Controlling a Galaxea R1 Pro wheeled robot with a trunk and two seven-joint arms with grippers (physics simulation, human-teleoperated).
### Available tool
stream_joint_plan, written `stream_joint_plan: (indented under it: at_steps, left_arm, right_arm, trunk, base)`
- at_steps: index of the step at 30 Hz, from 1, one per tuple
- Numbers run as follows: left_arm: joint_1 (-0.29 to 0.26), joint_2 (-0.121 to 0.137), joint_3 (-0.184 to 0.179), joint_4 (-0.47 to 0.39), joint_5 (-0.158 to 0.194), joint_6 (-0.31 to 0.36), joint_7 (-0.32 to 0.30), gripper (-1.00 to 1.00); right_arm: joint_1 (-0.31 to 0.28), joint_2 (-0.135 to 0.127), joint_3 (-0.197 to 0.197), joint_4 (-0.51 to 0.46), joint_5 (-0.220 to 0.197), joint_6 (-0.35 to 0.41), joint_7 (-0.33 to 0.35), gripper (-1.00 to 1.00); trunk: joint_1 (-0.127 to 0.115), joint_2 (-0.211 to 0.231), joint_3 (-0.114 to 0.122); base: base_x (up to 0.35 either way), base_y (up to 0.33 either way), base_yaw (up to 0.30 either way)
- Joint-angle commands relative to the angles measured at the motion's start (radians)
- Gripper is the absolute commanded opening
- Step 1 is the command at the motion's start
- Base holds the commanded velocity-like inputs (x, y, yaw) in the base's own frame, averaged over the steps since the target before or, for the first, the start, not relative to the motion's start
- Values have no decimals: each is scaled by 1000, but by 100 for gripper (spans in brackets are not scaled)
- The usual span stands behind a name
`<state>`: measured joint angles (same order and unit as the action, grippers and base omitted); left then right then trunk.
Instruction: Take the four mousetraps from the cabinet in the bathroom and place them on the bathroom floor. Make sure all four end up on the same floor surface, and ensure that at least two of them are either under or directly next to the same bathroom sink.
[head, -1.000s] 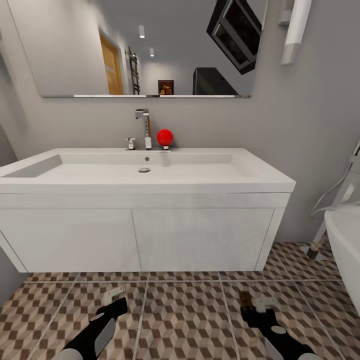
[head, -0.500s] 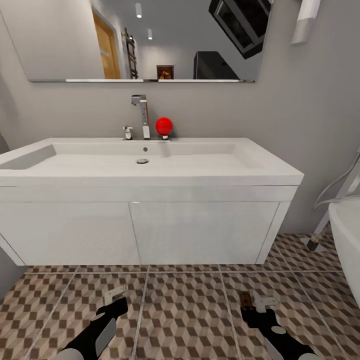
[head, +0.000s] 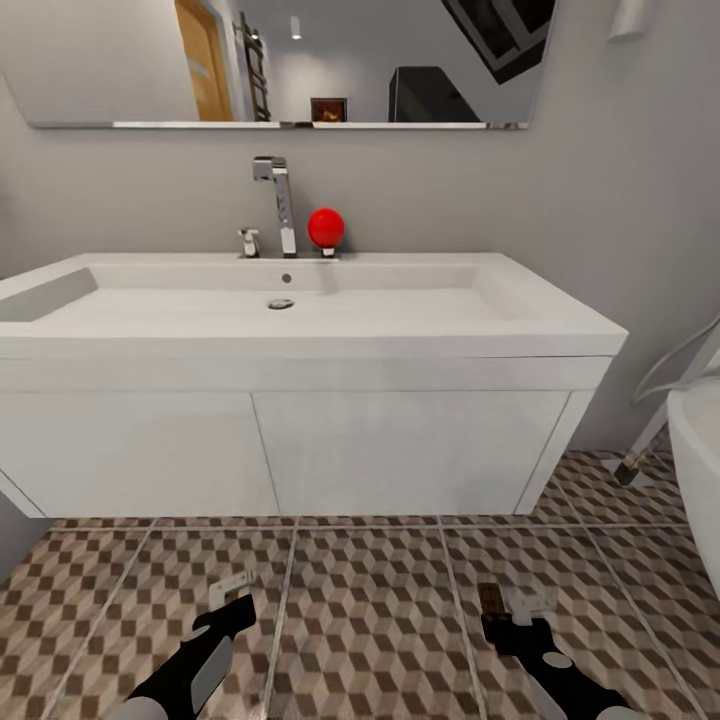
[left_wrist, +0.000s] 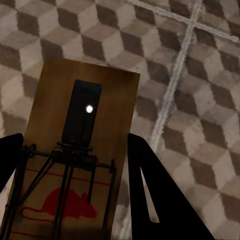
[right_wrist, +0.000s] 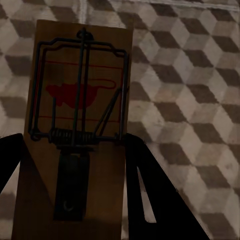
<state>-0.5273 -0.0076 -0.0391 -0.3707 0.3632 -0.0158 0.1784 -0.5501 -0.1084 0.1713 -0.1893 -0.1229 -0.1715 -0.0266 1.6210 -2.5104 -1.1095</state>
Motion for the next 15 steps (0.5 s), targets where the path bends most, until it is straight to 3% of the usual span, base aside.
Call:
stream_joint_plan:
  at_steps: [1, 15]
  left_arm:
    - [0, 0, -4, -1, 4, -1, 2, -100]
    - [0, 1, -4, -1, 5, -2, -1, -100]
  right_arm:
    - [-1, 0, 8, 1, -14, -3, 1, -100]
    - [-1, 0, 9, 1, -12, -4, 1, -100]
  trunk:
    - [0, -1, -5]
    - [6, -4, -59]
  base:
    - [0, 0, 0]
    - [0, 0, 0]
